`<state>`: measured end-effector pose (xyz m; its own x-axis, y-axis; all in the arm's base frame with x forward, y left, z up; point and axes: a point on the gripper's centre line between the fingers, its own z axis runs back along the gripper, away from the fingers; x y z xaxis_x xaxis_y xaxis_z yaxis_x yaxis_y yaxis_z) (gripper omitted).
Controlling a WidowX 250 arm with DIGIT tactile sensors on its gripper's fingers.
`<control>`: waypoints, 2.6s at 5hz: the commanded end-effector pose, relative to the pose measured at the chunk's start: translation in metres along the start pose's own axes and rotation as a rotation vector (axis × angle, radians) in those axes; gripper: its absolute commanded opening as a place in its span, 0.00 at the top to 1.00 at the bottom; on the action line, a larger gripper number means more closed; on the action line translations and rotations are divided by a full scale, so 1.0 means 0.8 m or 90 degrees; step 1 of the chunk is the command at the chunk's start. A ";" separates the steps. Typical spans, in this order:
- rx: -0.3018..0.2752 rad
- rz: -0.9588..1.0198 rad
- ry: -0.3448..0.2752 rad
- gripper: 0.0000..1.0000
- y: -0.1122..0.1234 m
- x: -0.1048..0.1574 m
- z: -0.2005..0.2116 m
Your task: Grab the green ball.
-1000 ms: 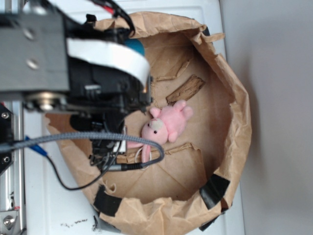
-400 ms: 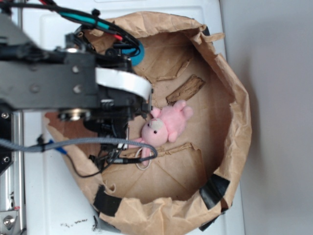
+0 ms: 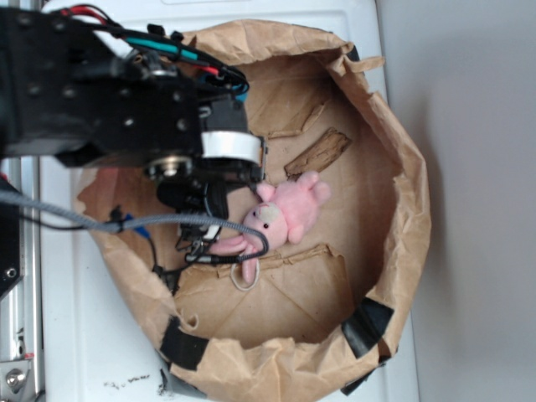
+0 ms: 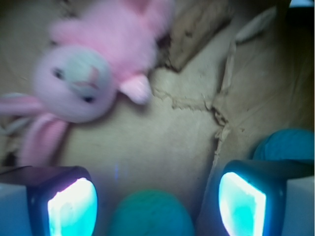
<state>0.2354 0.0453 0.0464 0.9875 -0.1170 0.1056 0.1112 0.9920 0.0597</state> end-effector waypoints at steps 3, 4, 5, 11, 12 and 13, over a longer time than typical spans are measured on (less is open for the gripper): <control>-0.007 0.011 0.026 0.00 0.014 -0.006 0.029; -0.029 0.007 0.055 0.00 0.017 -0.011 0.050; -0.036 0.010 0.060 0.00 0.019 -0.012 0.050; -0.068 0.014 0.038 0.00 0.009 -0.013 -0.030; -0.045 0.021 0.033 0.00 0.006 -0.010 -0.043; -0.029 0.031 0.035 1.00 0.004 -0.007 -0.053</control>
<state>0.2294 0.0463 0.0122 0.9947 -0.0962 0.0358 0.0963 0.9953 -0.0011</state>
